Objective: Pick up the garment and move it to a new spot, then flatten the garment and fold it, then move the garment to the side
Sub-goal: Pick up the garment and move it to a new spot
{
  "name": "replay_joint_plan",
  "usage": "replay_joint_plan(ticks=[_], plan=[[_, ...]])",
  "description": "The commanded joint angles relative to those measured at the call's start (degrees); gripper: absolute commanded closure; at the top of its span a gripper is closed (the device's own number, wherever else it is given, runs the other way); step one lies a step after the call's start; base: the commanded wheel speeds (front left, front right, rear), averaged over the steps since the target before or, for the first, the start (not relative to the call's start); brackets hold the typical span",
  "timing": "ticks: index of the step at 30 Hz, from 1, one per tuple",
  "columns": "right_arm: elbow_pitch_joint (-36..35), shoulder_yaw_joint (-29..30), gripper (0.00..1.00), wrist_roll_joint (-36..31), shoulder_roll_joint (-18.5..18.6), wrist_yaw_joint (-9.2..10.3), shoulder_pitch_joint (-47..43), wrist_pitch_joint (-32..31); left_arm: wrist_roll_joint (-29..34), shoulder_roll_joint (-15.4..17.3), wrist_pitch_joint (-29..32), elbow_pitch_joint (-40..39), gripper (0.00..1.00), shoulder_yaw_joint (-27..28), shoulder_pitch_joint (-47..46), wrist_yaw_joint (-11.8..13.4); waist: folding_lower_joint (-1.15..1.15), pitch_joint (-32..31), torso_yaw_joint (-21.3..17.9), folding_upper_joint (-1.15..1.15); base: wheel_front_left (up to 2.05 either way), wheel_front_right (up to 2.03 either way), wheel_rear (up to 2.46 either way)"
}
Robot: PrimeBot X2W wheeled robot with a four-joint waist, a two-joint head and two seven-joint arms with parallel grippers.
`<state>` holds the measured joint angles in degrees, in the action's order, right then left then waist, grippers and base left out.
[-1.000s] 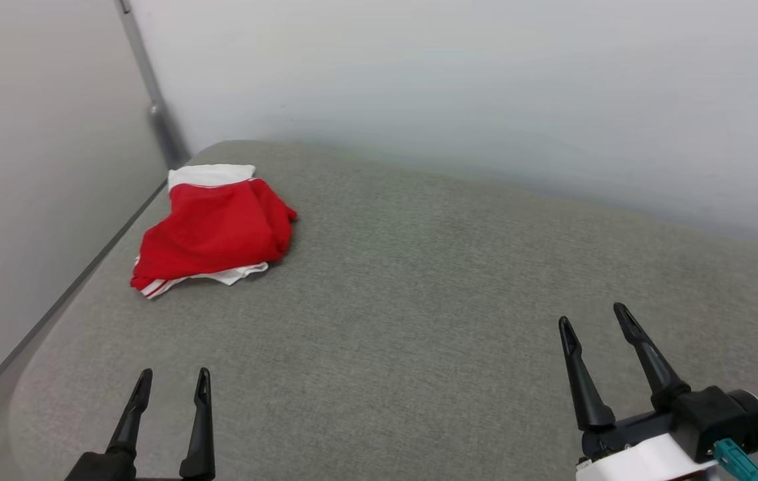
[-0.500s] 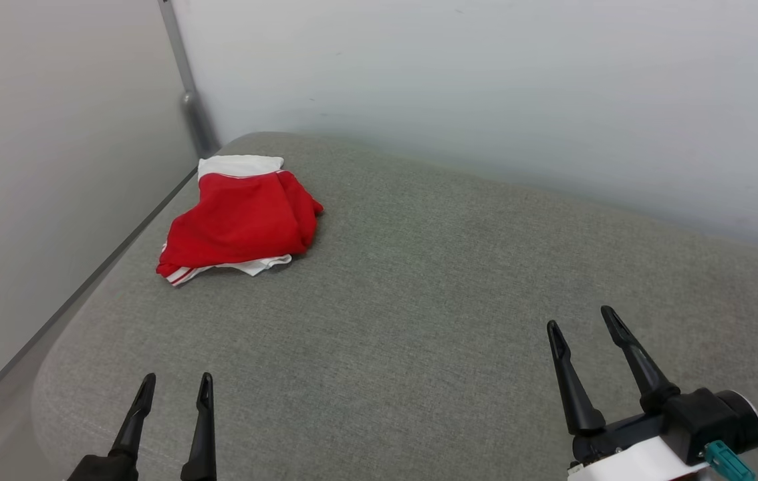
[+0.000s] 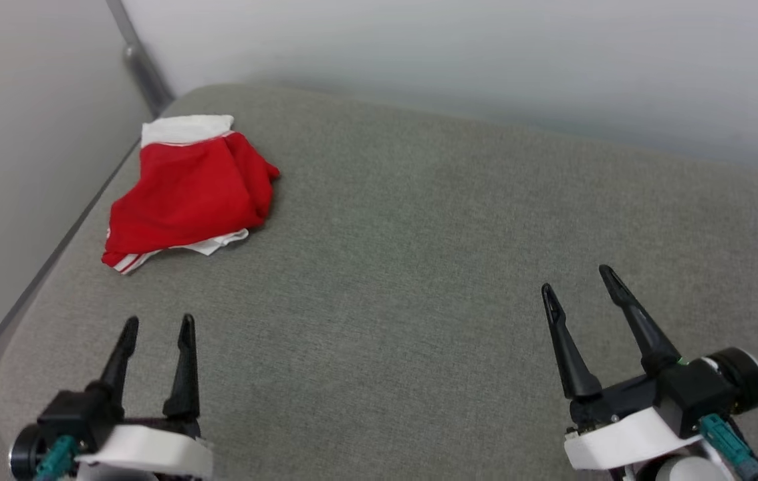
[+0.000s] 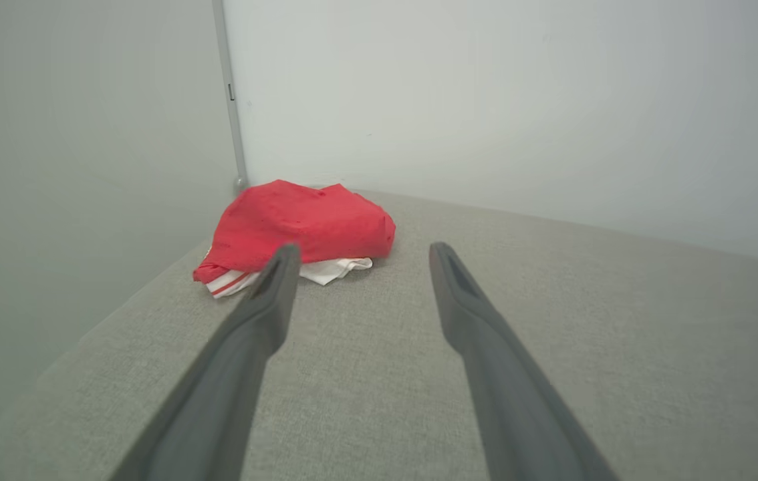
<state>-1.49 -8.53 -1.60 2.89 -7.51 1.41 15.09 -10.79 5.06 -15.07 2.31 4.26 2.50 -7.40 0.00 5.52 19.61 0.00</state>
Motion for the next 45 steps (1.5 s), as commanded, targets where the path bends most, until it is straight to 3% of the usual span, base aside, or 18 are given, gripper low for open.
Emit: replay_joint_plan(ticks=[1,4,8,14,17,23,30,37,38,39,41,45], plan=[[-0.5,0.2,0.00,-0.4,0.0,0.04,1.3,0.1,-0.4,1.0,-0.2,0.6,0.00,0.0,-1.7,0.0,0.00,4.5,-2.8,0.00,0.00,0.00,0.00],[-1.2,0.7,0.00,-1.5,0.0,0.04,2.6,0.1,-2.7,5.0,-0.2,4.2,0.00,-1.0,-7.7,-0.1,0.00,8.4,-4.7,0.00,0.00,0.00,0.00],[-2.0,1.2,0.00,-2.8,0.0,0.04,4.4,0.1,-8.5,13.1,2.1,11.0,0.00,-3.0,-16.6,-0.1,0.00,12.9,-7.6,0.00,0.00,0.00,0.00],[-3.3,1.7,0.00,-3.5,0.0,0.04,7.2,0.1,-23.6,27.0,17.9,18.1,0.00,-8.7,-30.2,-0.1,0.00,19.1,-11.4,0.00,0.00,0.00,0.00],[-3.9,1.3,0.00,-3.4,0.0,0.04,8.4,0.1,-30.7,35.8,26.9,19.7,0.00,-12.5,-34.8,-0.1,0.00,22.3,-13.5,0.00,0.00,0.00,0.00],[-4.8,2.5,0.00,0.6,-0.1,0.03,9.3,0.1,-44.2,46.0,39.5,21.7,0.00,-16.7,-41.8,-0.1,0.00,26.5,-16.2,0.00,0.00,0.00,0.00],[-5.4,1.4,0.00,0.5,0.0,0.03,10.6,0.1,-54.5,50.3,51.6,25.6,0.00,-18.3,-47.4,-0.1,0.00,29.9,-18.1,0.00,0.00,0.00,0.00],[-5.8,1.7,0.00,1.9,0.0,0.03,11.0,0.1,-57.0,50.0,57.6,28.7,0.00,-21.7,-49.6,-0.1,0.00,32.4,-18.8,0.00,0.00,0.00,0.00],[-6.0,1.7,0.00,2.0,0.0,0.03,11.1,0.1,-57.3,49.4,58.1,29.1,0.18,-22.3,-49.4,-0.1,0.00,32.5,-18.9,0.00,0.00,0.00,0.00],[-6.1,1.7,0.00,1.7,0.0,0.03,11.1,0.1,-57.7,48.8,58.6,29.2,1.00,-23.1,-49.1,-0.1,0.00,32.5,-18.9,0.00,0.00,0.00,0.00],[-6.3,1.7,0.00,1.4,0.0,0.03,11.1,0.1,-58.0,48.4,58.8,29.3,1.00,-23.7,-48.7,-0.1,0.00,32.4,-18.9,0.00,0.00,0.00,0.00],[-5.8,1.5,0.00,0.5,0.0,0.03,10.2,0.1,-56.2,47.9,50.8,30.0,1.00,-24.7,-48.8,-0.1,0.00,30.2,-18.6,0.00,0.00,0.00,0.00]])
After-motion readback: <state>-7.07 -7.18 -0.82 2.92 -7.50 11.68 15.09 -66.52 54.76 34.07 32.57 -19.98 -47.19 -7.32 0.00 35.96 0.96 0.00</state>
